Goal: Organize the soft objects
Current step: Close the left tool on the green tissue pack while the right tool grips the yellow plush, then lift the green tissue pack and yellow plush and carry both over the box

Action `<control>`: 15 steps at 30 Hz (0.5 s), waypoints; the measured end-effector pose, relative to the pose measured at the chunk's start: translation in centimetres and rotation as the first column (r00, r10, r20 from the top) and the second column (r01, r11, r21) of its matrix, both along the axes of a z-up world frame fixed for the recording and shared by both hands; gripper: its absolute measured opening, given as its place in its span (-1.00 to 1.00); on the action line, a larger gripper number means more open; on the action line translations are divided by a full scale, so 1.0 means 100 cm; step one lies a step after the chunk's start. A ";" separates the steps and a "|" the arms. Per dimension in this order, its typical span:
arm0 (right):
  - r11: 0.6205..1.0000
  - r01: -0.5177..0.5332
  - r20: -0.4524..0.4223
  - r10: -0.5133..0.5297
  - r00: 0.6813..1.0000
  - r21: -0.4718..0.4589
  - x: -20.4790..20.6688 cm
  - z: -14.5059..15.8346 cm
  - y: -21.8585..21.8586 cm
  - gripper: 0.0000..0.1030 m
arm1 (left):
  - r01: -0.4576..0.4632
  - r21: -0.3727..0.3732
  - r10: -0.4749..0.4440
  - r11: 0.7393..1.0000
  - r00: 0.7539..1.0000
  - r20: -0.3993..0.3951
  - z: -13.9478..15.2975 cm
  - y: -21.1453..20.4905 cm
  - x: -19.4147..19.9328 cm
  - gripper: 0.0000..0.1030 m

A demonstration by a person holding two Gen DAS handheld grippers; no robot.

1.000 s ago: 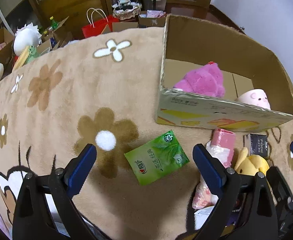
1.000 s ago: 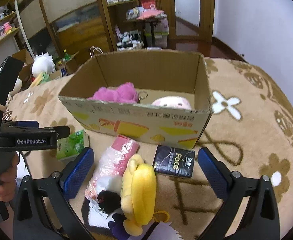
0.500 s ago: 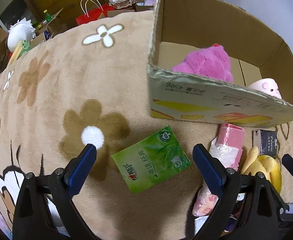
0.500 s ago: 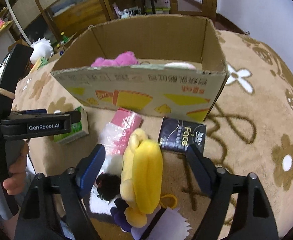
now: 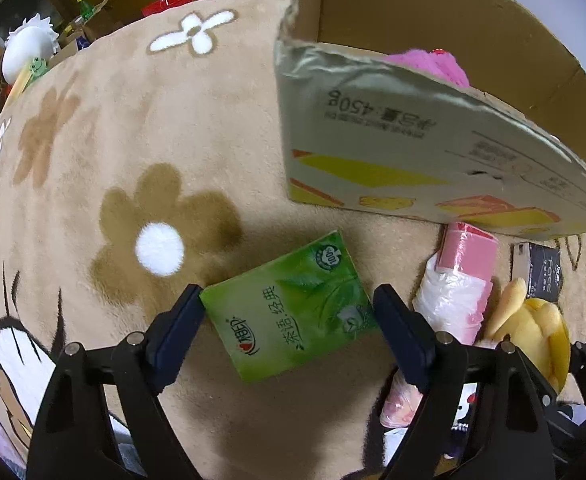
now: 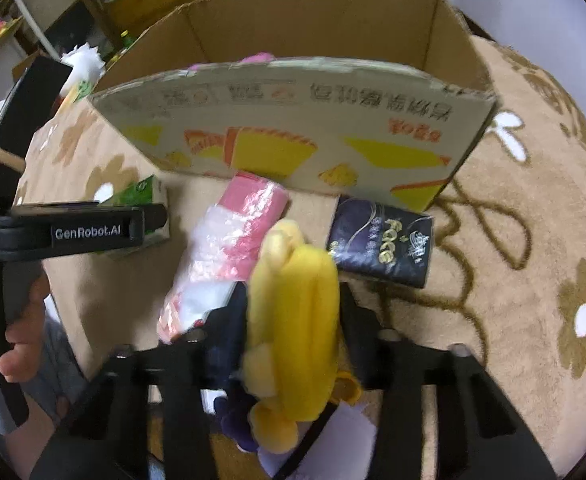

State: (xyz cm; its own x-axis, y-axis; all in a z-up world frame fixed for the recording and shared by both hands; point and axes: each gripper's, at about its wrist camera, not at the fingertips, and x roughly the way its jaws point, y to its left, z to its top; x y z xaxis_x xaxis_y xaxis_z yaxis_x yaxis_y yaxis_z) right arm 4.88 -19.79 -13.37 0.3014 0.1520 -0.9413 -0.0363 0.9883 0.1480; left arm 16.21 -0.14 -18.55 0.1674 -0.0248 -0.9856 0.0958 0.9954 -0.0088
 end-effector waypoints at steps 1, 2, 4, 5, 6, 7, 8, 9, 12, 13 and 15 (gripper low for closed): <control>1.000 -0.004 0.005 0.004 1.000 -0.006 -0.001 0.001 0.001 -0.20 | 0.000 -0.003 0.000 1.000 1.000 -0.001 0.001 -0.002 -0.002 0.63; 1.000 -0.010 0.009 0.010 1.000 -0.009 -0.001 0.001 0.002 -0.20 | 0.001 -0.007 -0.001 1.000 1.000 -0.003 0.001 -0.002 -0.003 0.63; 1.000 -0.013 0.022 0.013 1.000 -0.013 -0.002 0.004 0.003 -0.20 | 0.005 -0.006 -0.005 1.000 1.000 0.004 0.003 -0.003 -0.004 0.63; 1.000 -0.012 0.029 0.012 1.000 -0.014 -0.002 0.005 0.003 -0.20 | 0.012 0.002 -0.012 1.000 1.000 0.013 0.004 -0.004 -0.005 0.63; 1.000 -0.007 0.038 0.007 0.999 -0.013 -0.002 0.007 0.001 -0.20 | 0.017 0.009 -0.017 1.000 1.000 0.021 0.006 -0.005 -0.005 0.63; 1.000 -0.001 0.044 0.002 0.999 -0.011 -0.002 0.009 -0.001 -0.20 | 0.022 0.017 -0.023 1.000 0.999 0.033 0.009 -0.006 -0.006 0.63; 1.000 0.004 0.050 -0.004 0.999 -0.008 -0.002 0.011 -0.004 -0.20 | 0.029 0.022 -0.030 0.999 0.998 0.047 0.012 -0.008 -0.009 0.63; 1.000 0.014 0.061 -0.014 0.998 -0.005 -0.001 0.015 -0.008 -0.20 | 0.035 0.021 -0.036 0.999 0.998 0.058 0.017 -0.014 -0.017 0.62; 0.999 0.037 0.089 -0.036 0.995 -0.011 -0.004 0.023 -0.018 -0.20 | 0.042 0.025 -0.045 0.999 0.995 0.089 0.028 -0.016 -0.023 0.62; 0.999 0.042 0.102 -0.041 0.994 -0.013 -0.004 0.026 -0.020 -0.20 | 0.046 0.031 -0.049 0.998 0.994 0.099 0.031 -0.018 -0.025 0.62; 0.998 0.059 0.126 -0.056 0.990 -0.024 -0.005 0.031 -0.025 -0.20 | 0.052 0.037 -0.056 0.998 0.991 0.124 0.038 -0.018 -0.031 0.62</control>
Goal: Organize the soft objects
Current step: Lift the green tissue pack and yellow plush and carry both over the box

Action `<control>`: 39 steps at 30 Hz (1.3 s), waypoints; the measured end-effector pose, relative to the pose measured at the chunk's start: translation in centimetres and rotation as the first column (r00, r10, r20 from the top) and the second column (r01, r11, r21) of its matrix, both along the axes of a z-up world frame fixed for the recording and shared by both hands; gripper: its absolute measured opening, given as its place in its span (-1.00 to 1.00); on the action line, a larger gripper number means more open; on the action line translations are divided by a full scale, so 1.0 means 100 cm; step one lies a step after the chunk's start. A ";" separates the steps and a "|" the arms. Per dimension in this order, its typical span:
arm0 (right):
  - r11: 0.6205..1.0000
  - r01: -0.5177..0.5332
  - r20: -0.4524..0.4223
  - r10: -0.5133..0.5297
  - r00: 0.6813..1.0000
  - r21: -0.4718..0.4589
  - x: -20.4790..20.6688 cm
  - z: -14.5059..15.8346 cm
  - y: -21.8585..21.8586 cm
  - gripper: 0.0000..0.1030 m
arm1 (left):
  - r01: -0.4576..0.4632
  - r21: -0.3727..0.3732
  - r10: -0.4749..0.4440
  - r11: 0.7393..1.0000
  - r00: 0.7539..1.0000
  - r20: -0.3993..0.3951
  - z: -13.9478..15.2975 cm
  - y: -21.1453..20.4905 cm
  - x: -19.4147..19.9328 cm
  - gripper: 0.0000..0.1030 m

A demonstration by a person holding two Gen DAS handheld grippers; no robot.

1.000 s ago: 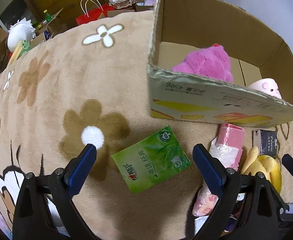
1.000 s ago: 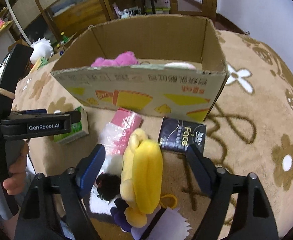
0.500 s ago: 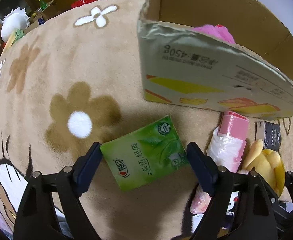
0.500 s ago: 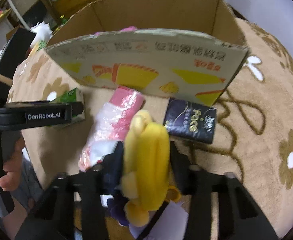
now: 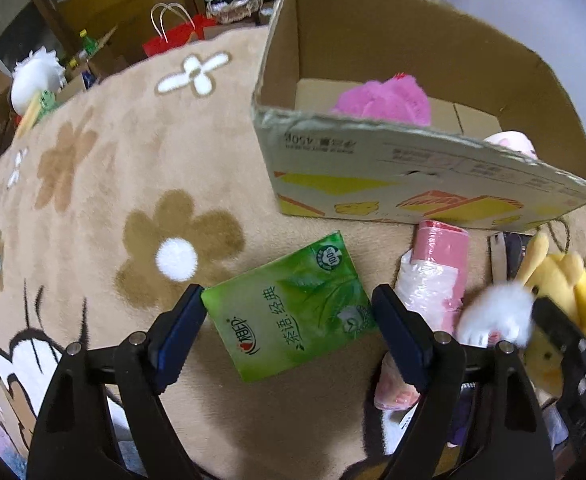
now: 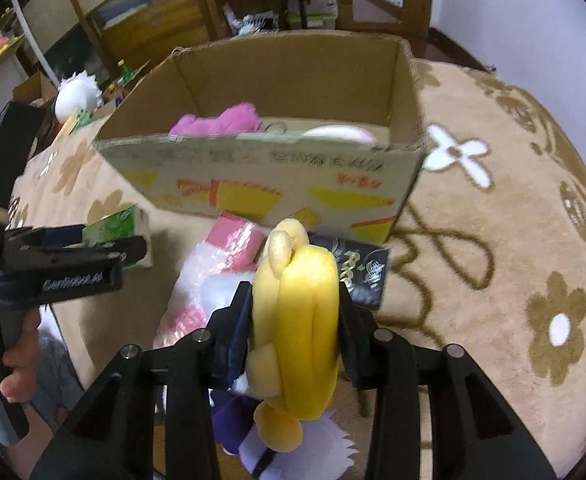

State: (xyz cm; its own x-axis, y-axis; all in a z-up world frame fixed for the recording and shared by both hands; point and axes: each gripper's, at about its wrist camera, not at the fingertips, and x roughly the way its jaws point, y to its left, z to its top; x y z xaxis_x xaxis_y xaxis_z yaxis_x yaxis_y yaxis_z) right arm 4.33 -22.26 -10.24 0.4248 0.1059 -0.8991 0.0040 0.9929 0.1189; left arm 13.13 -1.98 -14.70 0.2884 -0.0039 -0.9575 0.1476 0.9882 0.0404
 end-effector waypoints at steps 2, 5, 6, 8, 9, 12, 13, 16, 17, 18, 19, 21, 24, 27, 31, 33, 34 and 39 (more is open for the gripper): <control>1.000 0.010 0.021 -0.010 1.000 0.010 -0.001 0.006 -0.004 -0.20 | 0.003 0.002 -0.003 1.000 1.000 0.028 0.007 0.000 -0.005 0.62; 0.999 0.015 0.026 -0.017 1.000 0.044 -0.002 0.010 -0.011 -0.19 | 0.011 0.008 -0.011 1.000 0.998 0.062 0.017 -0.001 -0.011 0.62; 0.999 0.014 0.018 -0.015 1.000 0.052 -0.001 0.008 -0.010 -0.19 | 0.013 0.009 -0.014 1.000 0.998 0.068 0.019 0.000 -0.014 0.62; 0.999 0.011 0.007 -0.011 1.000 0.051 0.000 0.004 -0.006 -0.19 | 0.017 0.011 -0.018 1.000 0.997 0.075 0.021 -0.001 -0.015 0.62; 0.999 0.007 0.006 -0.007 1.000 0.039 0.000 0.002 -0.004 -0.19 | 0.020 0.014 -0.021 1.000 0.997 0.080 0.022 -0.001 -0.016 0.62; 1.000 0.005 0.043 -0.006 0.999 0.025 -0.003 0.009 -0.002 -0.20 | 0.026 0.027 -0.028 0.999 0.994 0.103 0.026 -0.001 -0.019 0.62; 1.000 0.007 0.059 -0.008 0.998 0.021 -0.004 0.012 -0.002 -0.20 | 0.028 0.028 -0.031 0.999 0.993 0.114 0.028 -0.001 -0.020 0.62; 1.000 0.019 0.124 -0.021 0.992 0.019 -0.008 0.026 -0.005 -0.20 | 0.028 0.028 -0.032 0.999 0.987 0.158 0.040 -0.001 -0.026 0.62; 0.999 0.025 0.147 -0.028 0.989 0.021 -0.010 0.031 -0.007 -0.20 | 0.030 0.027 -0.034 0.999 0.983 0.178 0.045 -0.001 -0.028 0.62; 0.999 0.031 0.168 -0.035 0.985 0.022 -0.011 0.036 -0.009 -0.20 | 0.033 0.023 -0.037 0.999 0.979 0.200 0.051 -0.001 -0.031 0.62; 0.999 0.036 0.187 -0.040 0.982 0.024 -0.012 0.040 -0.011 -0.20 | 0.036 0.016 -0.039 0.999 0.974 0.224 0.057 -0.002 -0.034 0.62; 0.998 0.051 0.238 -0.054 0.970 0.021 -0.015 0.051 -0.014 -0.20 | 0.042 0.009 -0.042 0.999 0.960 0.276 0.068 -0.002 -0.040 0.62; 0.998 0.069 0.313 -0.070 0.947 0.015 -0.020 0.067 -0.017 -0.20 | 0.053 0.017 -0.056 0.998 0.929 0.365 0.085 -0.005 -0.050 0.62; 0.997 0.077 0.388 -0.073 0.919 0.005 -0.023 0.084 -0.017 -0.20 | 0.060 0.017 -0.061 0.998 0.891 0.449 0.100 -0.007 -0.058 0.62; 0.997 0.082 0.461 -0.069 0.885 -0.008 -0.025 0.102 -0.016 -0.20 | 0.058 0.013 -0.056 0.998 0.834 0.549 0.120 -0.009 -0.066 0.62; 0.996 0.084 0.482 -0.072 0.873 -0.003 -0.024 0.108 -0.015 -0.20 | 0.056 0.008 -0.050 0.998 0.810 0.584 0.128 -0.008 -0.068 0.62; 0.996 0.086 0.493 -0.075 0.867 0.001 -0.023 0.112 -0.016 -0.20 | 0.054 0.009 -0.048 0.999 0.800 0.599 0.131 -0.008 -0.069 0.62; 0.995 0.095 0.532 -0.087 0.842 0.013 -0.018 0.123 -0.018 -0.20 | 0.048 0.018 -0.048 0.999 0.756 0.653 0.143 -0.009 -0.070 0.62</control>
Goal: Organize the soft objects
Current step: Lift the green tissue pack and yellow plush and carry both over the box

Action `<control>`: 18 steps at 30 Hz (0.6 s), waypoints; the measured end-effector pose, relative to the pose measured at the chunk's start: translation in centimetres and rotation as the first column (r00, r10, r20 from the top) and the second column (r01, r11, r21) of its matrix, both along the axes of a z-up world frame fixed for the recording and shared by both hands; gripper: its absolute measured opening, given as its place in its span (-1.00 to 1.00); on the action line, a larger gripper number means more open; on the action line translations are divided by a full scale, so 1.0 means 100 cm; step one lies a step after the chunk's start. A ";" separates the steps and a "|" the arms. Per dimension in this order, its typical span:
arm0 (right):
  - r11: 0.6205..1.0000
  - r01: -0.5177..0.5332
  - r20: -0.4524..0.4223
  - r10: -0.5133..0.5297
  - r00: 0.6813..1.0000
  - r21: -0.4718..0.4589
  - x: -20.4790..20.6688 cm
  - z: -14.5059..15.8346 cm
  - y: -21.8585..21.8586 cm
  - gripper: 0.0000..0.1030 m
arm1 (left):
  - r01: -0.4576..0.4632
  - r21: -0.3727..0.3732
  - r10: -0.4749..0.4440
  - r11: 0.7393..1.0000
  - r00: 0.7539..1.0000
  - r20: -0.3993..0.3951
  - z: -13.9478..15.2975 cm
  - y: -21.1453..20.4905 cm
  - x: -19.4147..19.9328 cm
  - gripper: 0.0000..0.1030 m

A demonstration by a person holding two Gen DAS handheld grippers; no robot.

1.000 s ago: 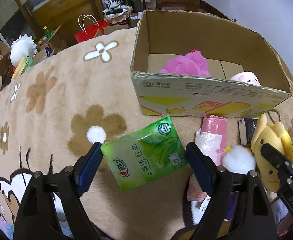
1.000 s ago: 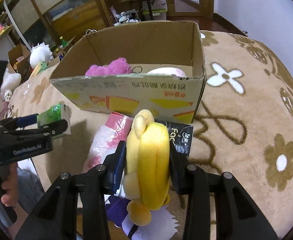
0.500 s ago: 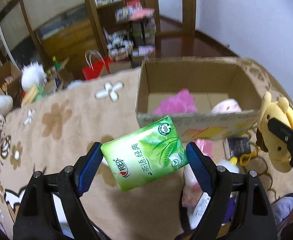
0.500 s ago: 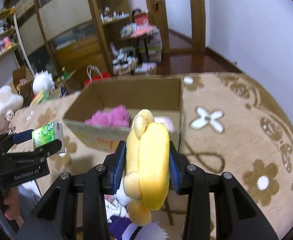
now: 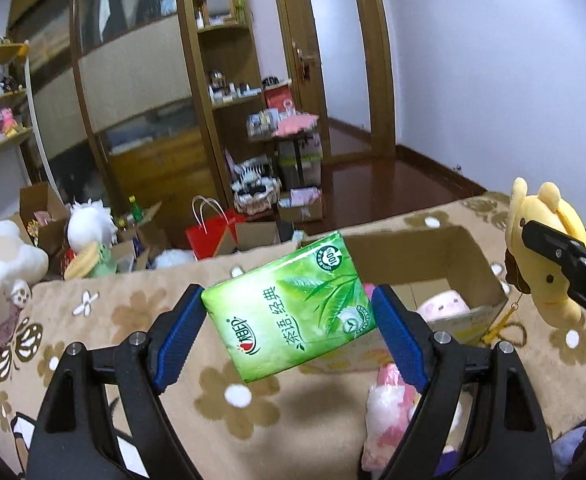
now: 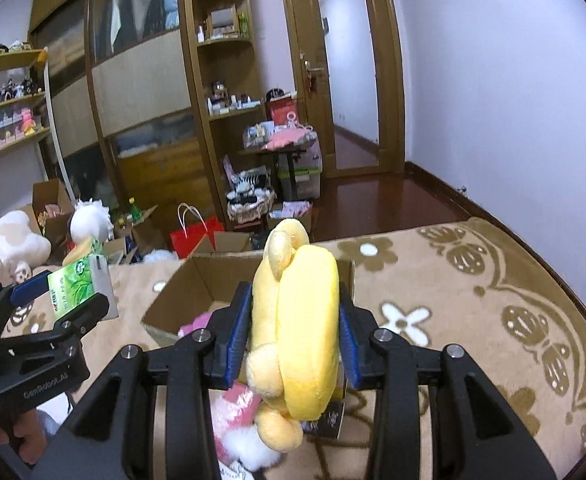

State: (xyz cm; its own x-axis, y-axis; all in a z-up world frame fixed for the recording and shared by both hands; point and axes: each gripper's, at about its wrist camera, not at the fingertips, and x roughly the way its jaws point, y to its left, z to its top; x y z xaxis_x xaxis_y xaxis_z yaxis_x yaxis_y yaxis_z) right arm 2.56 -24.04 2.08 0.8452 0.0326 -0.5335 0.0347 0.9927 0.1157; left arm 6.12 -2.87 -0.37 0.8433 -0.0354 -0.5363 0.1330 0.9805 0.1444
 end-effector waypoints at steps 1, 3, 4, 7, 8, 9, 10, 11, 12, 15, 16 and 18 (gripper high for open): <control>1.000 0.002 0.006 -0.002 1.000 0.001 0.001 0.001 -0.001 -0.20 | 0.000 -0.001 0.000 1.000 1.000 0.012 0.002 -0.001 0.000 0.62; 1.000 0.008 0.026 -0.008 1.000 0.002 0.004 0.005 -0.003 -0.20 | 0.001 -0.006 -0.001 1.000 1.000 0.024 0.005 -0.002 0.003 0.62; 1.000 0.009 0.032 -0.009 0.999 0.002 0.006 0.006 -0.003 -0.20 | 0.002 -0.008 -0.002 1.000 1.000 0.029 0.006 -0.002 0.004 0.62; 1.000 0.015 0.050 -0.016 0.999 0.006 0.011 0.011 -0.004 -0.20 | 0.002 -0.011 -0.001 1.000 0.999 0.045 0.008 -0.003 0.008 0.62; 1.000 0.017 0.056 -0.017 0.998 0.009 0.013 0.012 -0.005 -0.20 | 0.000 -0.011 0.000 1.000 0.999 0.050 0.009 -0.004 0.010 0.62; 1.000 0.017 0.061 -0.018 0.998 0.012 0.015 0.013 -0.006 -0.20 | -0.003 -0.012 0.004 1.000 0.998 0.055 0.010 -0.005 0.011 0.62; 1.000 0.018 0.064 -0.019 0.998 0.014 0.017 0.013 -0.007 -0.20 | -0.006 -0.013 0.007 1.000 0.998 0.062 0.009 -0.005 0.012 0.62; 1.000 0.017 0.066 -0.018 0.998 0.016 0.018 0.013 -0.008 -0.20 | -0.009 -0.013 0.010 1.000 0.998 0.069 0.009 -0.006 0.013 0.62; 1.000 0.017 0.071 -0.018 0.997 0.017 0.020 0.014 -0.009 -0.20 | -0.010 -0.012 0.011 1.000 0.997 0.075 0.010 -0.006 0.014 0.62; 1.000 0.013 0.079 -0.014 0.997 0.012 0.025 0.014 -0.009 -0.20 | -0.011 -0.009 0.011 1.000 0.996 0.085 0.009 -0.008 0.019 0.62; 1.000 0.012 0.082 -0.013 0.997 0.010 0.027 0.014 -0.008 -0.20 | -0.009 -0.010 0.010 1.000 0.996 0.088 0.009 -0.009 0.020 0.62; 1.000 0.011 0.092 -0.011 0.996 0.004 0.029 0.014 -0.007 -0.20 | -0.008 -0.011 0.009 1.000 0.995 0.096 0.009 -0.011 0.024 0.62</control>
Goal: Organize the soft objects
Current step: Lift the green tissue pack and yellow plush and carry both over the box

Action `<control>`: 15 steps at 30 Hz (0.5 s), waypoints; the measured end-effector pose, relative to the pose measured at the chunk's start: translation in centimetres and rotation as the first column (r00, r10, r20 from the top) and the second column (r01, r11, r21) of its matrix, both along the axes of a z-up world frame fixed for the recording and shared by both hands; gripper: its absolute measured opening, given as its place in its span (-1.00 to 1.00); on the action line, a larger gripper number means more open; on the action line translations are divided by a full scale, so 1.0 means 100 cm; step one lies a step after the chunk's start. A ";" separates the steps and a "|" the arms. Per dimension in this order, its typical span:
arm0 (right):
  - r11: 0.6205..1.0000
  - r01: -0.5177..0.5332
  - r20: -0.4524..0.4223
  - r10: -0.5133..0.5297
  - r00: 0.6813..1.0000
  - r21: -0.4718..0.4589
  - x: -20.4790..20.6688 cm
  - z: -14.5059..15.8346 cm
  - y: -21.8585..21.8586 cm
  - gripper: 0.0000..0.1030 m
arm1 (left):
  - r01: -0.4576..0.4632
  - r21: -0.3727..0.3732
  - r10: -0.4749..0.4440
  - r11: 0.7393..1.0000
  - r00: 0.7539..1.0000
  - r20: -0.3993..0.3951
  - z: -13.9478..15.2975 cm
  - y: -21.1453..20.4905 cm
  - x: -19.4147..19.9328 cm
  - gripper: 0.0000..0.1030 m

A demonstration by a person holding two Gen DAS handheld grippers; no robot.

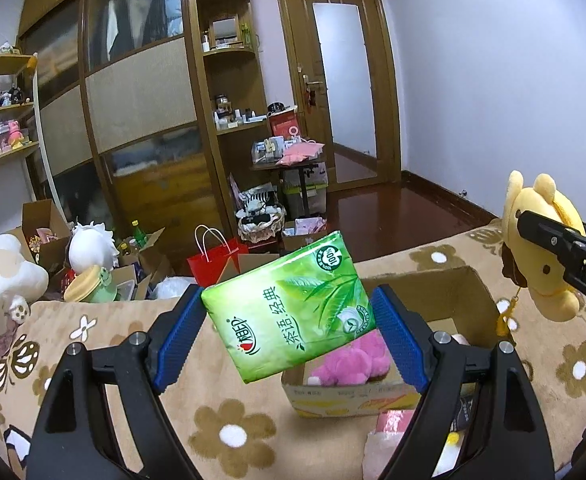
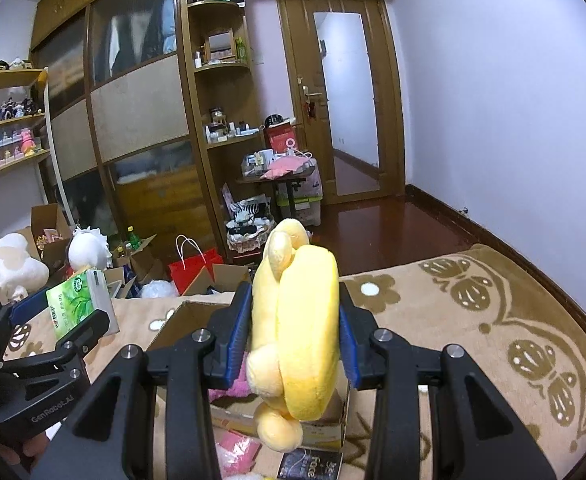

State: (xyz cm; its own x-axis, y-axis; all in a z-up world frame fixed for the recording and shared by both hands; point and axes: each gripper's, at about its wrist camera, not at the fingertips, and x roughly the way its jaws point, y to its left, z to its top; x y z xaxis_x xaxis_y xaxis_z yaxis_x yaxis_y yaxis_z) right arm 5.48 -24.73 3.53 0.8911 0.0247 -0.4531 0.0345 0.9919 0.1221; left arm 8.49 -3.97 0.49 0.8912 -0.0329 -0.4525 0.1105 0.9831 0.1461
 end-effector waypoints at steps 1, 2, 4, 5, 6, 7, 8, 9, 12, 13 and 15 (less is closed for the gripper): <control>1.000 0.001 0.004 -0.001 1.000 -0.006 0.001 0.000 0.000 -0.20 | 0.000 0.002 0.000 1.000 1.000 0.005 0.000 -0.001 0.002 0.62; 1.000 0.001 0.006 -0.001 1.000 -0.012 0.002 0.000 0.001 -0.20 | 0.001 0.004 -0.001 1.000 1.000 0.010 0.000 -0.002 0.004 0.62; 1.000 0.000 0.015 0.001 1.000 -0.020 0.006 0.001 0.002 -0.20 | 0.003 0.008 -0.003 1.000 1.000 0.021 0.000 -0.004 0.008 0.62; 1.000 -0.002 0.017 0.002 1.000 -0.020 0.007 0.001 0.003 -0.20 | 0.005 0.009 -0.005 1.000 1.000 0.024 -0.001 -0.005 0.010 0.62; 1.000 -0.003 0.020 0.003 1.000 -0.019 0.009 0.002 0.003 -0.20 | 0.006 0.009 -0.006 1.000 1.000 0.029 -0.002 -0.006 0.012 0.62; 1.000 -0.003 0.022 0.004 1.000 -0.018 0.011 0.002 0.003 -0.20 | 0.014 0.010 -0.015 1.000 0.999 0.037 -0.002 -0.008 0.013 0.62; 1.000 -0.005 0.024 0.006 1.000 -0.018 0.012 0.002 0.003 -0.20 | 0.023 0.014 -0.024 1.000 0.999 0.047 -0.003 -0.010 0.015 0.62; 1.000 -0.007 0.027 0.008 1.000 -0.020 0.014 0.002 0.003 -0.20 | 0.027 0.019 -0.028 0.999 0.997 0.066 -0.003 -0.011 0.016 0.62; 0.999 -0.014 0.032 0.015 0.999 -0.032 0.017 0.001 0.005 -0.20 | 0.036 0.040 -0.039 0.999 0.996 0.075 -0.006 -0.019 0.021 0.62; 0.999 -0.016 0.032 0.017 0.999 -0.036 0.018 0.000 0.005 -0.20 | 0.036 0.040 -0.039 0.999 0.997 0.073 -0.007 -0.020 0.023 0.62; 0.999 -0.024 0.030 0.025 0.999 -0.036 0.021 -0.002 0.005 -0.20 | 0.034 0.039 -0.037 0.999 0.997 0.064 -0.010 -0.022 0.026 0.62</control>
State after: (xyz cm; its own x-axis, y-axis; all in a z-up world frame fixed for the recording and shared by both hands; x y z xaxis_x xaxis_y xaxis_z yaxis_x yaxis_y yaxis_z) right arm 7.62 -24.21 3.35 0.9038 0.0310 -0.4269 0.0070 0.9962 0.0871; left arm 11.10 -6.16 -0.53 0.9171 -0.0489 -0.3957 0.1345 0.9723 0.1914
